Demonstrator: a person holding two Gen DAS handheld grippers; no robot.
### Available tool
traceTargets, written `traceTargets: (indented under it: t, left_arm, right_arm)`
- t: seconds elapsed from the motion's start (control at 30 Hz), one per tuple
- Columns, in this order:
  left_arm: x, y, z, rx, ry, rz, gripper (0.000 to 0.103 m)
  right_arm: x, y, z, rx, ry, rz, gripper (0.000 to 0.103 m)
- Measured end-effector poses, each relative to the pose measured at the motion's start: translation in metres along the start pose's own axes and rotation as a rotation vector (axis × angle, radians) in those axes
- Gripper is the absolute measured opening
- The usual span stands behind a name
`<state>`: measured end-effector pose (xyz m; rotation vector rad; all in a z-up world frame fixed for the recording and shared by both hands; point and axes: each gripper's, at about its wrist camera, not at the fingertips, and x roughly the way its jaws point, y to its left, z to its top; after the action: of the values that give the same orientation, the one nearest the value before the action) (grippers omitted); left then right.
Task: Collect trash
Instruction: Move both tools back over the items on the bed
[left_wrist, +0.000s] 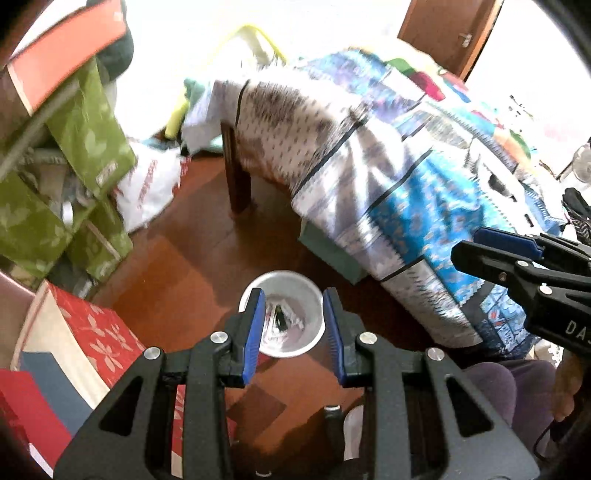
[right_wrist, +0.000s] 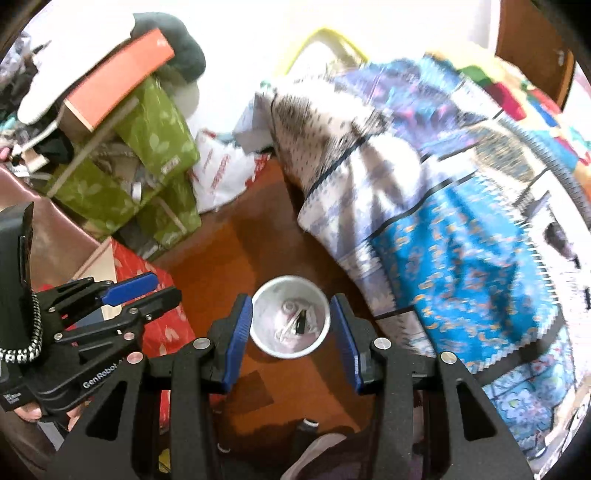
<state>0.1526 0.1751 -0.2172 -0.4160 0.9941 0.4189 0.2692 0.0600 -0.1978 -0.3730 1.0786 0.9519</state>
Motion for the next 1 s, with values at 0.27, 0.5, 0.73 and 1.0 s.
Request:
traceTargets:
  t: [0.27, 0.5, 0.73, 1.0]
  left_arm:
    - [-0.063, -0.048, 0.007, 0.084, -0.145, -0.017, 0.03]
    - [-0.104, -0.105, 0.013, 0.171, -0.246, -0.068, 0.03]
    - [-0.117, -0.169, 0.031, 0.235, -0.298, -0.146, 0.03]
    - [-0.105, -0.239, 0.057, 0.321, -0.303, -0.213, 0.037]
  right_arm:
    - [-0.078, -0.022, -0.013, 0.049, -0.177, -0.041, 0.041]
    - [-0.138, -0.06, -0.032, 0.13, -0.3, -0.057, 0.041]
    - [-0.184, -0.106, -0.054, 0.204, -0.386, -0.159, 0.041]
    - [-0.217, -0.168, -0.076, 0.271, -0.427, -0.309, 0.042]
